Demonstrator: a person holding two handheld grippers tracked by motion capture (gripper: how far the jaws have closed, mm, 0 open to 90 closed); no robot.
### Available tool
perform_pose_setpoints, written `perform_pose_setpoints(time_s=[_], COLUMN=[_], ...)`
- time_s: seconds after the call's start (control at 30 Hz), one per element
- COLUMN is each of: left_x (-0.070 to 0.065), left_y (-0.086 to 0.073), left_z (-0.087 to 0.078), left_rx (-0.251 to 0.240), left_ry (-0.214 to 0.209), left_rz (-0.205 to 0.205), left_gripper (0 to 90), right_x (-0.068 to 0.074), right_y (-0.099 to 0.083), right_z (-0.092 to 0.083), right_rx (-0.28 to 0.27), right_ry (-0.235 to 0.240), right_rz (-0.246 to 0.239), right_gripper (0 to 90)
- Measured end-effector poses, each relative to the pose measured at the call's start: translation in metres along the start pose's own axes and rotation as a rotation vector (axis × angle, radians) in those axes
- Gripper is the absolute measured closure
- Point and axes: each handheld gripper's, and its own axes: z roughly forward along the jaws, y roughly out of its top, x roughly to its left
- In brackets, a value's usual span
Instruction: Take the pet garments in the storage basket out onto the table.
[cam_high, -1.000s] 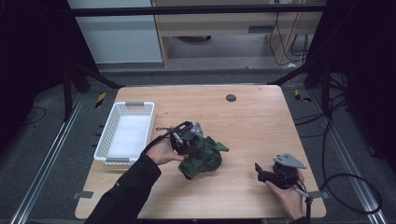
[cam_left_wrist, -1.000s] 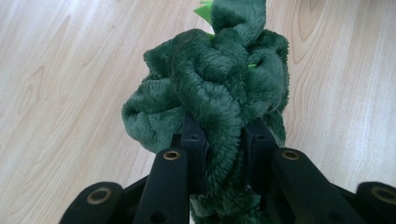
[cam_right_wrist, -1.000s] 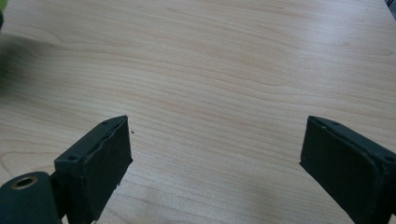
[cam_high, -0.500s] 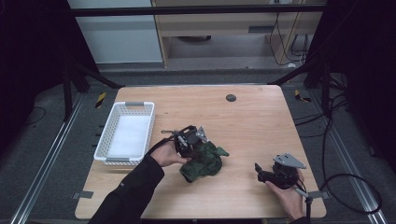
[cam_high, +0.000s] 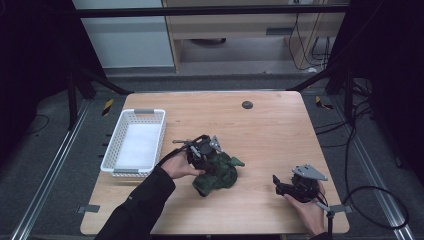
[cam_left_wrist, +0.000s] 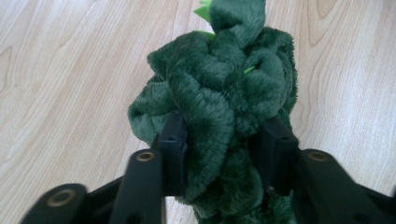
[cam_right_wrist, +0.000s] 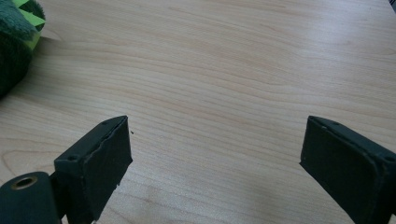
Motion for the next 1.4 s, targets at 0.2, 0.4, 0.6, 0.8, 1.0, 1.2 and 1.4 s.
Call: perform_pose_setpoints(time_s=[0.2, 0.4, 0.6, 0.8, 1.0, 1.2, 1.4], left_x=[0.000, 0.000, 0.002, 0.001, 0.000, -0.004, -0.006], left_y=[-0.001, -0.005, -0.009, -0.020, -0.040, -0.056, -0.076], left_z=[-0.003, -0.013, -0.021, -0.029, -0.042, -0.051, -0.059], left_rx=[-0.018, -0.067, -0.099, -0.155, -0.250, -0.332, -0.403], left_ry=[0.010, 0.017, 0.026, 0.047, 0.073, 0.114, 0.176], left_rz=[-0.009, -0.020, -0.047, -0.090, -0.165, -0.237, -0.329], left_gripper=[42.4, 35.1, 32.3, 30.6, 29.9, 28.2, 27.5], right_x=[-0.001, 0.000, -0.001, -0.001, -0.001, -0.001, -0.001], right_y=[0.000, 0.000, 0.000, 0.000, 0.000, 0.000, 0.000], right_z=[0.000, 0.000, 0.000, 0.000, 0.000, 0.000, 0.000], right_rx=[-0.004, -0.002, -0.003, -0.003, -0.004, -0.001, -0.001], right_ry=[-0.003, -0.002, -0.003, -0.004, -0.004, -0.005, -0.005], right_rz=[-0.002, 0.002, 0.002, 0.002, 0.002, 0.009, 0.009], right_gripper=[8.6, 8.5, 8.5, 8.4, 8.4, 8.1, 8.0])
